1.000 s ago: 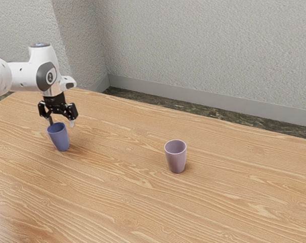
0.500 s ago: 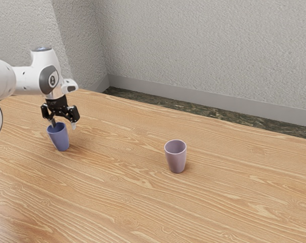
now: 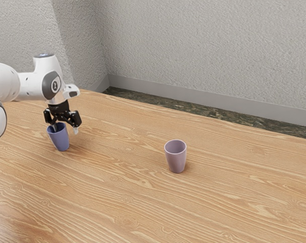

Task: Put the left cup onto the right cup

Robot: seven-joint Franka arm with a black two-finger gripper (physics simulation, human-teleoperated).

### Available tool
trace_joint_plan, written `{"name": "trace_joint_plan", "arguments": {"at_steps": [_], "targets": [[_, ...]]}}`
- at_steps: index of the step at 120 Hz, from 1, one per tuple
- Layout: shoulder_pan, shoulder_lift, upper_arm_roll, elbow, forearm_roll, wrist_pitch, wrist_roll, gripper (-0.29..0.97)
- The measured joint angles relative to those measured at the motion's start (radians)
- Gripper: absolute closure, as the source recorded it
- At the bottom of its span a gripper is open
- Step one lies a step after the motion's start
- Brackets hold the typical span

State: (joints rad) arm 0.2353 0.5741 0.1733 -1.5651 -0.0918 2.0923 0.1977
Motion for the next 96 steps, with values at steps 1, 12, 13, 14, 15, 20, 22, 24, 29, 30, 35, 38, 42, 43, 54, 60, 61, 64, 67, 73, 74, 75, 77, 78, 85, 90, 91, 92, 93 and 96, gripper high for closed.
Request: {"name": "trace_joint_plan", "arguments": {"at_steps": [1, 12, 13, 14, 15, 20, 22, 24, 29, 30, 35, 38, 42, 43, 54, 60, 61, 64, 67, 73, 74, 75, 77, 78, 85, 90, 91, 92, 93, 96], "targets": [[0.000, 0.000, 0.000, 0.000, 0.000, 0.000, 0.000, 0.03], [0.003, 0.000, 0.000, 0.000, 0.000, 0.004, 0.004, 0.23], [0.003, 0.000, 0.000, 0.000, 0.000, 0.004, 0.004, 0.25], [0.003, 0.000, 0.000, 0.000, 0.000, 0.005, 0.005, 0.27], [0.003, 0.000, 0.000, 0.000, -0.001, 0.005, 0.005, 0.29], [0.004, 0.000, 0.000, 0.000, -0.002, 0.006, 0.007, 0.39], [0.004, 0.000, 0.000, 0.000, -0.002, 0.006, 0.007, 0.42], [0.004, 0.000, 0.000, 0.000, -0.003, 0.007, 0.008, 0.46], [0.004, 0.000, 0.000, 0.000, -0.005, 0.007, 0.009, 0.53], [0.004, -0.001, 0.000, 0.000, -0.005, 0.008, 0.010, 0.54], [0.004, -0.001, 0.000, 0.000, -0.006, 0.008, 0.011, 0.59], [0.004, -0.001, 0.000, 0.000, -0.006, 0.008, 0.012, 0.62], [0.004, -0.001, 0.000, 0.000, -0.006, 0.009, 0.013, 0.65], [0.004, -0.001, 0.001, 0.000, -0.006, 0.009, 0.013, 0.66], [0.004, -0.001, 0.001, 0.000, -0.003, 0.010, 0.015, 0.71], [0.004, -0.001, 0.001, 0.000, -0.002, 0.010, 0.016, 0.73], [0.004, -0.001, 0.001, 0.000, -0.002, 0.010, 0.016, 0.73], [0.004, -0.001, 0.001, 0.000, -0.001, 0.010, 0.016, 0.74], [0.004, -0.001, 0.001, 0.000, -0.001, 0.010, 0.016, 0.75], [0.004, -0.002, 0.002, 0.000, 0.000, 0.011, 0.017, 0.76], [0.004, -0.002, 0.002, 0.000, 0.000, 0.011, 0.017, 0.76], [0.004, -0.002, 0.002, 0.000, 0.000, 0.011, 0.017, 0.76], [0.004, -0.002, 0.002, 0.000, 0.000, 0.011, 0.017, 0.76], [0.004, -0.002, 0.002, 0.000, 0.000, 0.011, 0.017, 0.76], [0.004, -0.003, 0.002, 0.000, 0.001, 0.011, 0.017, 0.77], [0.004, -0.004, 0.002, 0.000, 0.002, 0.011, 0.016, 0.77], [0.004, -0.004, 0.002, 0.000, 0.002, 0.011, 0.016, 0.77], [0.004, -0.004, 0.002, 0.000, 0.002, 0.011, 0.016, 0.77], [0.004, -0.005, 0.002, 0.000, 0.002, 0.011, 0.016, 0.77], [0.004, -0.006, 0.002, 0.000, 0.003, 0.011, 0.016, 0.77]]}}
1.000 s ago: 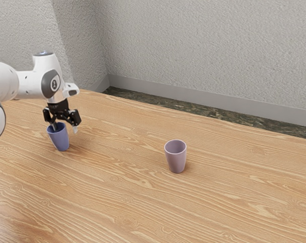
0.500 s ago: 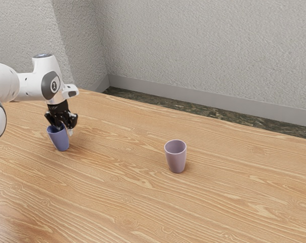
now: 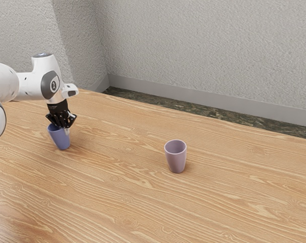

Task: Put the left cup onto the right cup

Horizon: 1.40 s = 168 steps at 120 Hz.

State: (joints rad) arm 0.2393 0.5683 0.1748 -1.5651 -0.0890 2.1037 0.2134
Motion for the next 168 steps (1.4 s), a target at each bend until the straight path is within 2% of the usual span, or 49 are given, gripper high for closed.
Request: {"name": "trace_joint_plan", "arguments": {"at_steps": [29, 53, 77, 122, 168], "targets": [[-0.019, -0.060, -0.001, -0.011, 0.008, -0.011, -0.010, 0.78], [-0.059, -0.136, -0.016, -0.013, 0.013, -0.077, -0.046, 0.78], [-0.070, -0.191, -0.109, 0.017, 0.065, -0.176, -0.120, 0.78], [-0.074, -0.196, -0.331, 0.134, 0.187, -0.357, -0.322, 0.78], [-0.160, -0.172, -0.432, 0.195, 0.246, -0.432, -0.534, 0.78]]}}
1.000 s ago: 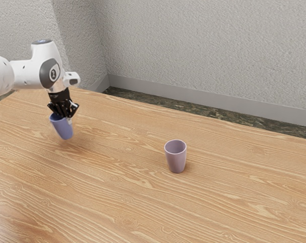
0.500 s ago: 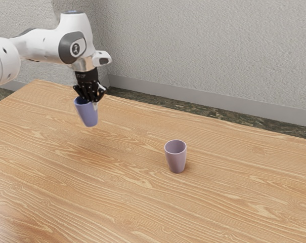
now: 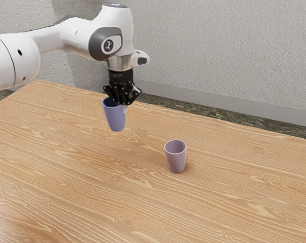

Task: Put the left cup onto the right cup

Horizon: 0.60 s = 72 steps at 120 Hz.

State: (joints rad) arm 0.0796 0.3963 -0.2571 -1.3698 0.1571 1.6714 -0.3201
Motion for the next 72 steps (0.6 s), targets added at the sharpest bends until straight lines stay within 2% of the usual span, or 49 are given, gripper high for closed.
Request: {"name": "trace_joint_plan", "arguments": {"at_steps": [32, 72], "targets": [[-0.078, 0.036, -0.018, 0.068, 0.031, -0.011, -0.127, 0.78], [-0.109, 0.115, -0.040, 0.144, 0.041, 0.002, -0.246, 0.78]]}}
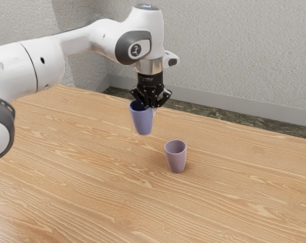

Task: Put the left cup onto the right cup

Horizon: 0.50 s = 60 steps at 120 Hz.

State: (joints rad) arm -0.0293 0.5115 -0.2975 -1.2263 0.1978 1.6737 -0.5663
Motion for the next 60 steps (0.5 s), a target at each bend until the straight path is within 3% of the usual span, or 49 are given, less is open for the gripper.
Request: {"name": "trace_joint_plan", "arguments": {"at_steps": [60], "targets": [[-0.069, 0.056, -0.001, 0.046, 0.000, 0.070, -0.108, 0.78]]}}
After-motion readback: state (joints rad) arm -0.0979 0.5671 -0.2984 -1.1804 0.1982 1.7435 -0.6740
